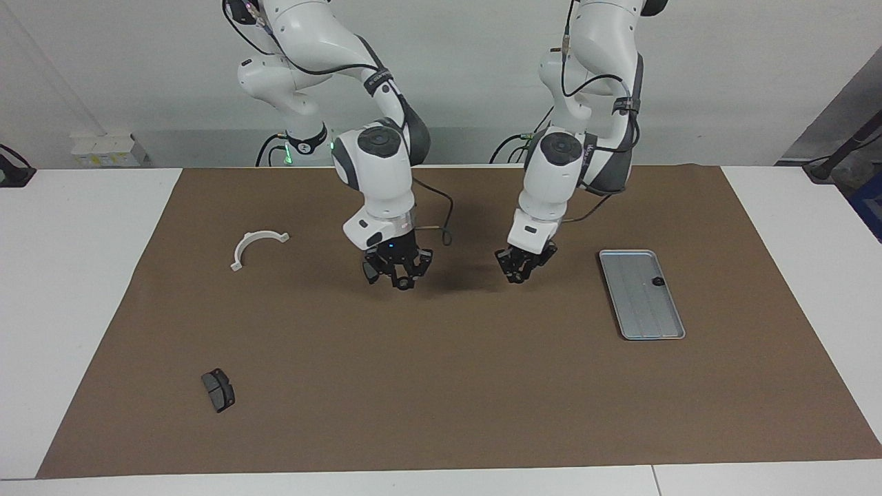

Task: Place bearing gear from tray to pile

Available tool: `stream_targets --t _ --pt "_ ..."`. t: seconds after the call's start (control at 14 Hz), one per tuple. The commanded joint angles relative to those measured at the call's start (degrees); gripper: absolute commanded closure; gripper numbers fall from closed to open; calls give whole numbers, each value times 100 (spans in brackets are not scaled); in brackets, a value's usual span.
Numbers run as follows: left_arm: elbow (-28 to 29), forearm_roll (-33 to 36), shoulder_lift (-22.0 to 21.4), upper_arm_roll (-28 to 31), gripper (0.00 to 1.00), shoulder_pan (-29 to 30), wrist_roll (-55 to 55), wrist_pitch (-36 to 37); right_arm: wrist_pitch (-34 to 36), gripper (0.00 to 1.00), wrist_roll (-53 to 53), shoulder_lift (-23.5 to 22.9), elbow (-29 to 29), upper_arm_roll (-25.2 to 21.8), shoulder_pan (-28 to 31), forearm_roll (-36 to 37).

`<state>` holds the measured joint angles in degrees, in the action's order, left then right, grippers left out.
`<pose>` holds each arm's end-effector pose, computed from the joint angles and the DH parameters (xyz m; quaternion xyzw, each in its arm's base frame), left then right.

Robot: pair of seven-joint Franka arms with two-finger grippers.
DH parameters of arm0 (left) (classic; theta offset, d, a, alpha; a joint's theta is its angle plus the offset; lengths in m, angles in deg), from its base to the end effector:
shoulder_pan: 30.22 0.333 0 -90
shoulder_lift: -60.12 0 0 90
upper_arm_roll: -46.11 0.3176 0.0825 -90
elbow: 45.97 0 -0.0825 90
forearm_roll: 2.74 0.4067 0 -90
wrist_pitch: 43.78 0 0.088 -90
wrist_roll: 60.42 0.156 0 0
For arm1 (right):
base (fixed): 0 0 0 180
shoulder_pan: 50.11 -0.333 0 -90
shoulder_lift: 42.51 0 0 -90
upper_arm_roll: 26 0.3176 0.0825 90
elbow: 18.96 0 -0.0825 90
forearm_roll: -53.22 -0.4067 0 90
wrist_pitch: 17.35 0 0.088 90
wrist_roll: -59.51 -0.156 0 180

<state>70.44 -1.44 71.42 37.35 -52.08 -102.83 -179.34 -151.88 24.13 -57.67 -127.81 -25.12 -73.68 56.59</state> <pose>0.5379 -0.3161 0.3037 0.9928 0.0974 0.0523 0.0465 0.6031 0.2707 0.3216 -0.9926 0.0767 -0.0898 0.0277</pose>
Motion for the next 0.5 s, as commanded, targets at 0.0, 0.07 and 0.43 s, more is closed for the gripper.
stream_targets --t 0.0,0.07,0.43 --pt "276 72 -40 94 80 -677 -451 -365 -47 96 731 443 -600 70 658 50" --pt "338 72 -14 94 80 -862 -540 -497 -65 96 986 487 -706 70 895 50" --pt "347 72 21 85 22 -1198 -690 -595 -82 96 2700 523 -961 88 2100 -47"
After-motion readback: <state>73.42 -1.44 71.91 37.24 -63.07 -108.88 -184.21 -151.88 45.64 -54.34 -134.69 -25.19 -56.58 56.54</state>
